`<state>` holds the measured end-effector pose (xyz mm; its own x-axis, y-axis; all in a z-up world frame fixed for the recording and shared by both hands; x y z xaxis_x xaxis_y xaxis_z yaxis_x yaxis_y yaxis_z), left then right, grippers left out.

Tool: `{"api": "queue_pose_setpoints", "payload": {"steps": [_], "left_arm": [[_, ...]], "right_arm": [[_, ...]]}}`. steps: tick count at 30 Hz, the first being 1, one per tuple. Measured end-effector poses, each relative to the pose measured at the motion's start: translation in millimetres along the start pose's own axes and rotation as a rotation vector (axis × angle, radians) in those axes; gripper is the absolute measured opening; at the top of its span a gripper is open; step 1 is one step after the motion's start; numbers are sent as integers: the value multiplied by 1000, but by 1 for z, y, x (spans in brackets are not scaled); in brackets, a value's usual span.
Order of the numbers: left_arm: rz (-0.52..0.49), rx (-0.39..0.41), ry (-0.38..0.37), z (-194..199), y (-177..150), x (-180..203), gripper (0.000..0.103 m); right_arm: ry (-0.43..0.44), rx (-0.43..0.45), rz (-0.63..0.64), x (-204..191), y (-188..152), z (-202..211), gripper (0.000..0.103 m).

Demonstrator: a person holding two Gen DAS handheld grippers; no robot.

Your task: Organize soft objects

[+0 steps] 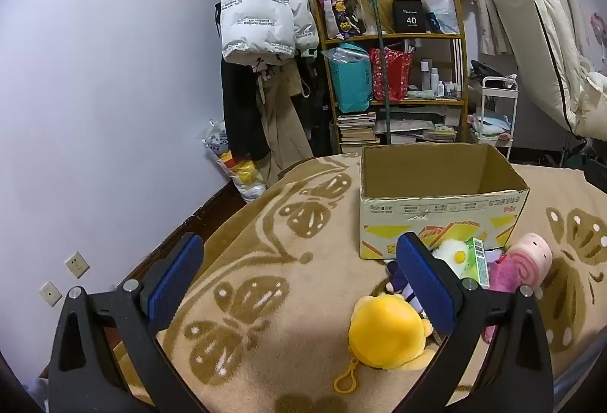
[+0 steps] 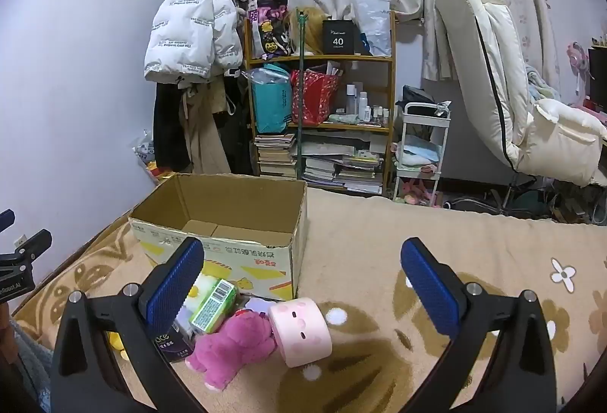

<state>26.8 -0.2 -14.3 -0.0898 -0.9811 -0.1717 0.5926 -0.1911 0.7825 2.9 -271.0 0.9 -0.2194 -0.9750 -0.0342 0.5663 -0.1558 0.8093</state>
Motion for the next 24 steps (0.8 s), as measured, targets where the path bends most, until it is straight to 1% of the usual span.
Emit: {"api": "queue_pose_setpoints", "payload": {"steps": [7,14,15,22,24], "left_arm": [[-7,-3,6,-3,1,-1,101],[-19,3,16,-2,-2,10,101],[-11,-1,5,-2,-2,3,101],[-15,-5,8,-4,-3,3,101],[-15,-6,7,-4,-3,3,101]], "right_arm": [[5,-4,2,0,1,0,103],[5,-3,-2,-7,-7,-7,103],[7,-4,-3,-5,-5,-5,103],[11,-9,0,1,-1,-4,103],[11,-9,0,-5,-3,-4,103]]}}
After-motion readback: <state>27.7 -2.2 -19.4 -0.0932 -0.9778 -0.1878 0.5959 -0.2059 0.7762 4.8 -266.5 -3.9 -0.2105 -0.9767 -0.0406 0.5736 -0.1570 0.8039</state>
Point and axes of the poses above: each gripper's, at about its wrist camera, not at the fingertips, and z roughly against the way its jaws point, x to its right, y to its top, the point moved 3 cm from there along -z, roughly the way its jaws point, and after that the axes turned 9 degrees about -x, right-handed, at the moved point
